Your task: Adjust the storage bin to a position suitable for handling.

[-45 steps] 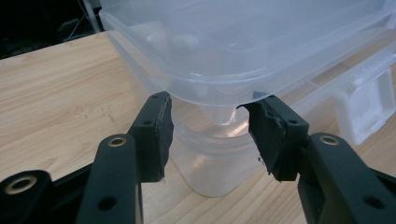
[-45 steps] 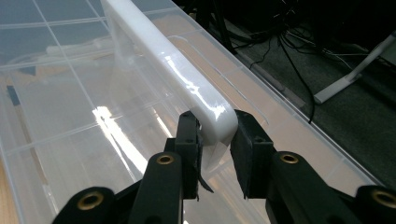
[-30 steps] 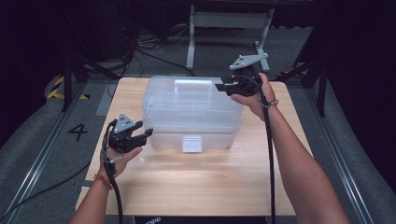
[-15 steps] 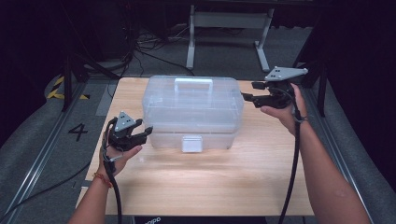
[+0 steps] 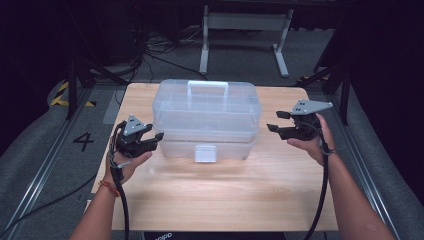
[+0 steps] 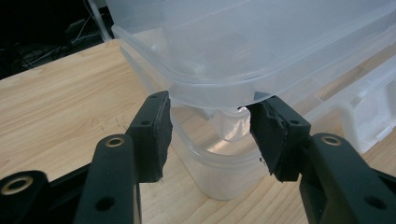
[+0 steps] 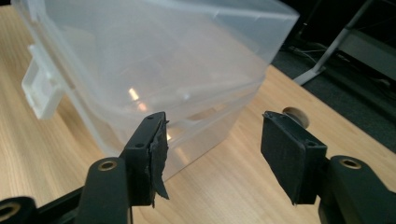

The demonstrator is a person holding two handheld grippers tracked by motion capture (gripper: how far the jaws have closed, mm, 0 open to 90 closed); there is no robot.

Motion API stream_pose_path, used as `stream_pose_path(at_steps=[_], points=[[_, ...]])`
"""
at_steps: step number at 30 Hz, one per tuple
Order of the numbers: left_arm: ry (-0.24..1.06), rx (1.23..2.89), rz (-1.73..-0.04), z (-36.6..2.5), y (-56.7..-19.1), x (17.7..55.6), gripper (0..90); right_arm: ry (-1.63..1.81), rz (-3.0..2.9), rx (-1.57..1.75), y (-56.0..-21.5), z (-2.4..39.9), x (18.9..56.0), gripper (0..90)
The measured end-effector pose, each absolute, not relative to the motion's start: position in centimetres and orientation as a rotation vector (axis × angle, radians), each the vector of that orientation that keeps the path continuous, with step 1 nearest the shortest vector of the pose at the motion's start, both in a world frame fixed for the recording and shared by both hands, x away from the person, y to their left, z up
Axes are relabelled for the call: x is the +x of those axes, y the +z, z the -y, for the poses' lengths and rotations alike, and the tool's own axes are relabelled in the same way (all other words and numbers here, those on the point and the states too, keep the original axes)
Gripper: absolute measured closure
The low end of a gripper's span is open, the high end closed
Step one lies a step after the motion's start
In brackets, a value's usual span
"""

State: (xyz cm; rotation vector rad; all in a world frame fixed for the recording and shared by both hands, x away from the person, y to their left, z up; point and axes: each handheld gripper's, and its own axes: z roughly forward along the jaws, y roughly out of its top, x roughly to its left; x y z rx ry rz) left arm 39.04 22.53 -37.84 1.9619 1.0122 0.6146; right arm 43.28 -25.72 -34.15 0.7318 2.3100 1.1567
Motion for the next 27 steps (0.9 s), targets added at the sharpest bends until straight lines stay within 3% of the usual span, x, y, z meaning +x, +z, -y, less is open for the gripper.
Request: stream_pose_path(at_steps=[11, 27], points=[[0.579, 1.953, -1.011, -22.7, -37.6, 39.3, 47.6, 1.171, -2.347, 0.746, -37.3, 24.5, 43.6, 38.9], [0.581, 1.937, -1.012, -23.0, -37.6, 39.3, 45.6, 1.232, -2.219, 0.776, -38.1, 23.3, 43.9, 38.6]])
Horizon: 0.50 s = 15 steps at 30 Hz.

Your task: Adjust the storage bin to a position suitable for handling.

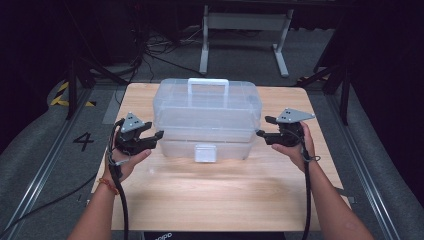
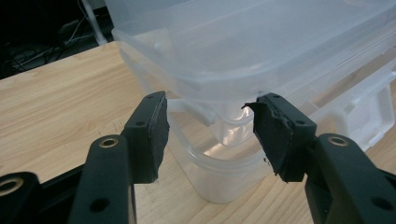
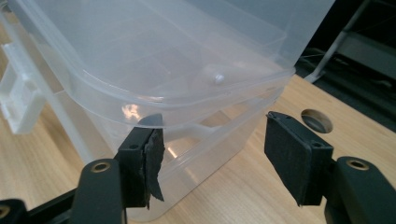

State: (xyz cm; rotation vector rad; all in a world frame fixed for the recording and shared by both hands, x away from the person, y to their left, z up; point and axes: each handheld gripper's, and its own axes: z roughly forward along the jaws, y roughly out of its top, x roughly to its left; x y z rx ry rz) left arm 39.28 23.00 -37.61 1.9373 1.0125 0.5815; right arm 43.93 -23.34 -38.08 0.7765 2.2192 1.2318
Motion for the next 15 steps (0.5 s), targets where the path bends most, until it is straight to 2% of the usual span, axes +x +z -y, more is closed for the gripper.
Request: stream_pose_path(at_steps=[9, 15], points=[[0.574, 1.947, -1.017, -24.0, -38.4, 38.5, 44.1, 1.317, -2.105, 0.803, -36.9, 23.3, 44.0, 45.2], [0.568, 1.963, -0.991, -24.0, -38.9, 37.9, 43.5, 1.338, -2.078, 0.806, -36.1, 23.3, 44.3, 46.5]])
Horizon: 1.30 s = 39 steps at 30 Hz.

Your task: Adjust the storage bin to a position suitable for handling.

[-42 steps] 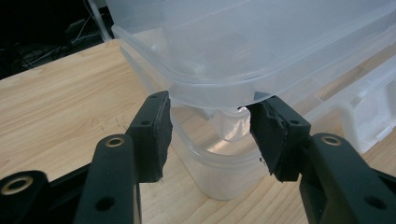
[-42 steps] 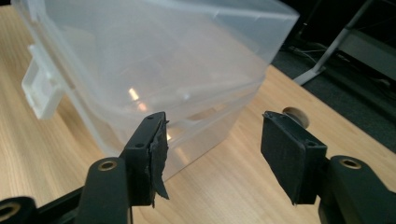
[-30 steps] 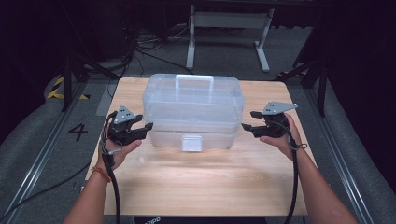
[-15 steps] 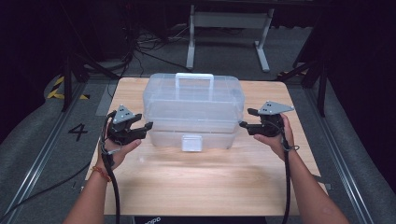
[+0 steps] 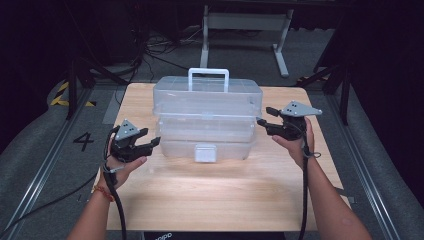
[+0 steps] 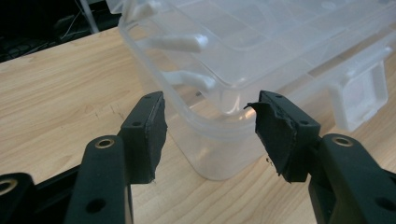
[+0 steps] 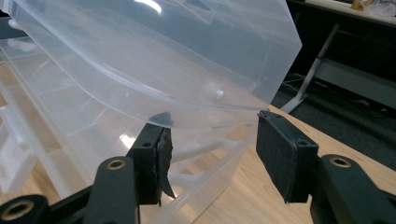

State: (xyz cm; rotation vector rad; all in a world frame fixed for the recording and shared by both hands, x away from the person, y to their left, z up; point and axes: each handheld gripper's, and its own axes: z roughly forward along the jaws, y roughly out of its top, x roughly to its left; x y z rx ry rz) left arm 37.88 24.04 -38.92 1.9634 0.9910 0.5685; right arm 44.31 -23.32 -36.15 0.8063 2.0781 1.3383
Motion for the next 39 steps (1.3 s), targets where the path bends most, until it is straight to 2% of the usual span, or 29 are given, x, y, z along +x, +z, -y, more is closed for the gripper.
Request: stream_pose_path(at_steps=[12, 24, 39], points=[[0.559, 2.010, -0.987, -24.4, -40.3, 36.9, 41.5, 1.354, -2.032, 0.783, -35.0, 22.5, 45.2, 50.2], [0.519, 2.147, -1.044, -26.0, -44.3, 34.9, 39.1, 1.356, -2.023, 0.758, -33.7, 22.0, 46.1, 55.3], [0.398, 2.176, -1.087, -27.3, -46.6, 33.4, 21.3, 1.356, -2.009, 0.775, -32.7, 21.7, 47.1, 55.8]])
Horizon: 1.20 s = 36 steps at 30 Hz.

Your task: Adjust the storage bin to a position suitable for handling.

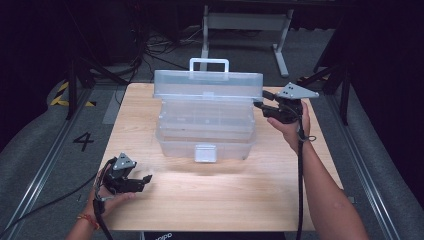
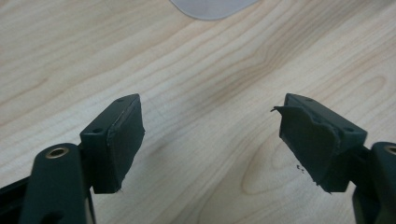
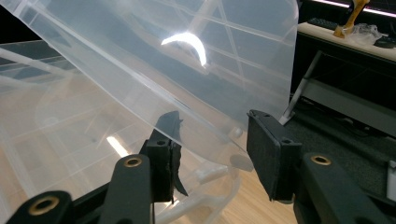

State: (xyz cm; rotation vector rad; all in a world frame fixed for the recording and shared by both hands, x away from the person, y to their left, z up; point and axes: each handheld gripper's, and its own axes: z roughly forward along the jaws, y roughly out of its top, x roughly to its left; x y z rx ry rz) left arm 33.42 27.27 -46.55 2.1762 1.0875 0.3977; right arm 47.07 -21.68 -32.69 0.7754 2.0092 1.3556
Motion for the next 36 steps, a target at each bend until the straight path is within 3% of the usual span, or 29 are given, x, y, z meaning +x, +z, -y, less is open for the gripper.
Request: stream_pose_path(at_steps=[14, 20, 36], points=[[0.354, 2.158, -1.093, -27.6, -47.9, 33.1, 18.6, 1.370, -1.961, 0.807, -32.1, 21.5, 47.8, 57.4], [0.413, 2.185, -1.064, -27.2, -48.1, 33.2, 16.4, 1.387, -1.934, 0.829, -31.9, 21.4, 48.1, 58.3], [0.414, 2.191, -1.051, -27.2, -48.1, 33.3, 15.5, 1.349, -1.811, 0.871, -31.5, 20.4, 48.4, 65.8]])
